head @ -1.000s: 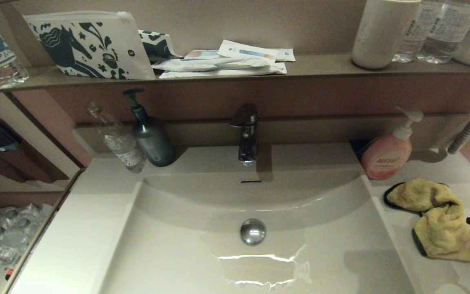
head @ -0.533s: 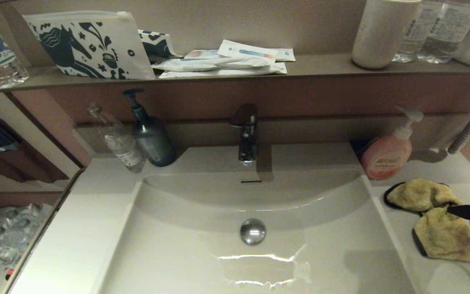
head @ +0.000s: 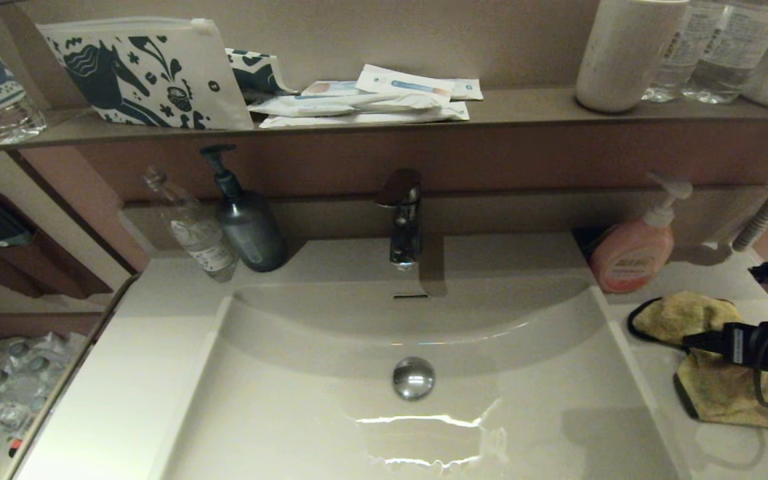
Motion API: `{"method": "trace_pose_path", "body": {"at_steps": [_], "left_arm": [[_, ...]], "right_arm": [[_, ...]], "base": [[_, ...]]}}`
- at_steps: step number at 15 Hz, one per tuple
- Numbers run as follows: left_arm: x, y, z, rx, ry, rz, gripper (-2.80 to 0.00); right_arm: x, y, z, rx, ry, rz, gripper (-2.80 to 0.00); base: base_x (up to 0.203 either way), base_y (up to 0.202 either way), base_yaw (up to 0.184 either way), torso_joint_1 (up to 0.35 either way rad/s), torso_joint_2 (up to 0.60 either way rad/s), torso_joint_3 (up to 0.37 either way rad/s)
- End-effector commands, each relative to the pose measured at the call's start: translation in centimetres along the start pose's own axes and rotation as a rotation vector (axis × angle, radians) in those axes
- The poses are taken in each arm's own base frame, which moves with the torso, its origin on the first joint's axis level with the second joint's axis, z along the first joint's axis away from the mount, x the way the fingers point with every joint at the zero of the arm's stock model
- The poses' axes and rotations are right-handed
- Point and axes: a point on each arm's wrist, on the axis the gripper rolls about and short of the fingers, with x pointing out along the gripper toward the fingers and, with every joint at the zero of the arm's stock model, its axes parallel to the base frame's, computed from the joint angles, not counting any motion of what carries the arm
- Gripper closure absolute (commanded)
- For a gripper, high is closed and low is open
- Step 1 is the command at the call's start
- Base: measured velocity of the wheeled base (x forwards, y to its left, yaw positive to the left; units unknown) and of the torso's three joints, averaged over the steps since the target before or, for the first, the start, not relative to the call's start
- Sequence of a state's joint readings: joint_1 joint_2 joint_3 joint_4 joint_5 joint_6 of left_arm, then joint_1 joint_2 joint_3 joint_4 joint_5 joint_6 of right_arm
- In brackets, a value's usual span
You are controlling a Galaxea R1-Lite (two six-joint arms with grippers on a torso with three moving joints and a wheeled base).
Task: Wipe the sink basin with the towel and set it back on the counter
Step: Pick up the cloth
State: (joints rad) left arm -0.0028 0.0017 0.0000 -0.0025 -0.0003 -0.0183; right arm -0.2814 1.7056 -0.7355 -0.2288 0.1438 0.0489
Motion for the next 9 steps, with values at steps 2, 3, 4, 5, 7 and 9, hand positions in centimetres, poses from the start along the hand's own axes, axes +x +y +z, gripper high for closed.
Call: {"method": "trace_pose_path", "body": {"at_steps": [2,3,4,5,7,9], "left_arm": [[0.0,0.0,0.0,-0.001,0.001,0.000,0.00],[0.0,0.0,0.0,0.000,0.001,0.000,0.00],[0.0,0.0,0.0,-0.001,0.001,0.001,0.00],[0.0,0.0,0.0,-0.001,0.001,0.000,0.00],[0.0,0.0,0.0,0.000,0.001,0.001,0.00],[0.0,0.0,0.0,-0.001,0.001,0.000,0.00]], "right_arm": [[1.7,0.7,0.2,-0.007,-0.021,0.020,0.00],[1.6,0.7,0.3,-0.004,-0.029,0.021,0.00],[1.5,0.7,0.3,-0.005,-0.035,0.021,0.00],[1.2,0.8,0.5,-0.007,-0.046,0.022,0.00],[-0.1,0.9,0.8,-0.010,-0.078,0.023,0.00],[-2.1,1.2,1.2,-0.014,-0.117,0.026,0.00]], "base": [[0.000,0.000,0.000,0.000,0.00,0.000],[0.000,0.000,0.000,0.000,0.00,0.000],[0.000,0.000,0.000,0.000,0.00,0.000],[0.000,0.000,0.000,0.000,0.00,0.000],[0.000,0.000,0.000,0.000,0.00,0.000],[0.000,0.000,0.000,0.000,0.00,0.000]]}}
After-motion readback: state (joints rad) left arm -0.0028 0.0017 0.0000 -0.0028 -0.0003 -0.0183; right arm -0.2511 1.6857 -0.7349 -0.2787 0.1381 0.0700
